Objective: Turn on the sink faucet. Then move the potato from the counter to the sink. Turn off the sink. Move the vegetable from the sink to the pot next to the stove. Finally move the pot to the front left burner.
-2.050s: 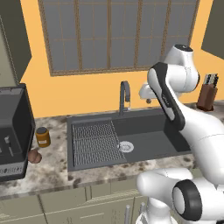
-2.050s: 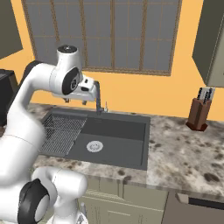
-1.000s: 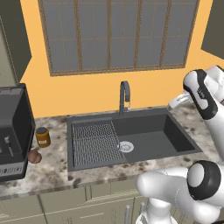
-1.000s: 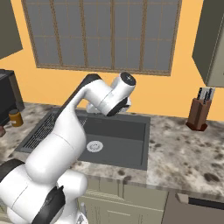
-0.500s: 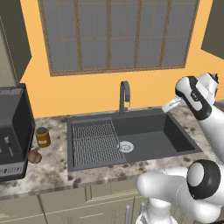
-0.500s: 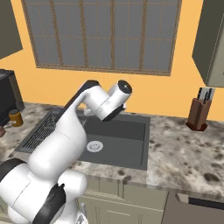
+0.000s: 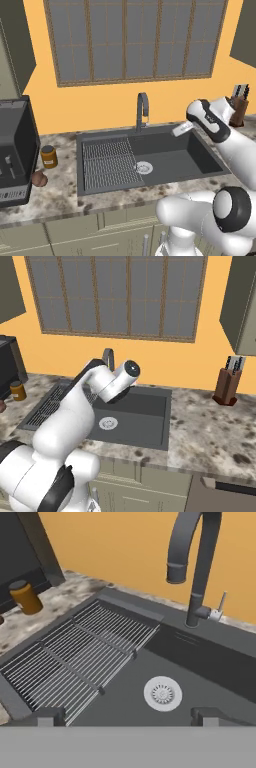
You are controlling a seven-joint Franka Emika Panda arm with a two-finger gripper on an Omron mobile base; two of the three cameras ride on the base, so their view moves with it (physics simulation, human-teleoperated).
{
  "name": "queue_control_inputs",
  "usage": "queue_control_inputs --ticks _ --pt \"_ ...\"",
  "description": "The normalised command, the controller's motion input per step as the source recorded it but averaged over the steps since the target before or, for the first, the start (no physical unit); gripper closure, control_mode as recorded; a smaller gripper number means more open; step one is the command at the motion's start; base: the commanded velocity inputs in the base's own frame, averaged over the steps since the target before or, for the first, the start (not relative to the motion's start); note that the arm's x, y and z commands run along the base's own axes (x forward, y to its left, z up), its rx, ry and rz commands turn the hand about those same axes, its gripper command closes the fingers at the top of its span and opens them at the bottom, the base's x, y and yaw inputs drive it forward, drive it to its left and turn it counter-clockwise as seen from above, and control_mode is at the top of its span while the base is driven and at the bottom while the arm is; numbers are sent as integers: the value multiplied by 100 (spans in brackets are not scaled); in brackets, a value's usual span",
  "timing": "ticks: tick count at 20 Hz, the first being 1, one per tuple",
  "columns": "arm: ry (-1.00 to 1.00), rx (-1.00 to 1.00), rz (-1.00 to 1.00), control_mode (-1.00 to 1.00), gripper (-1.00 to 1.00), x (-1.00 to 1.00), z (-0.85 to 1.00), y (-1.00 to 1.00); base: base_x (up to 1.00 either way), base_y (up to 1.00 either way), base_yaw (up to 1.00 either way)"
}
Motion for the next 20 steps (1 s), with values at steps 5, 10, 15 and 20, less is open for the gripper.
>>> queue_control_inputs --ticks 5,10,15,20 --pt "-21 1 17 -100 -100 39 -27 -4 0 0 0" --pt "-9 1 14 -100 -100 28 -14 -14 0 0 0" --pt "0 2 10 -100 -100 38 -1 -19 0 0 0" --pt "-4 6 15 -100 -100 55 -6 -6 0 0 0"
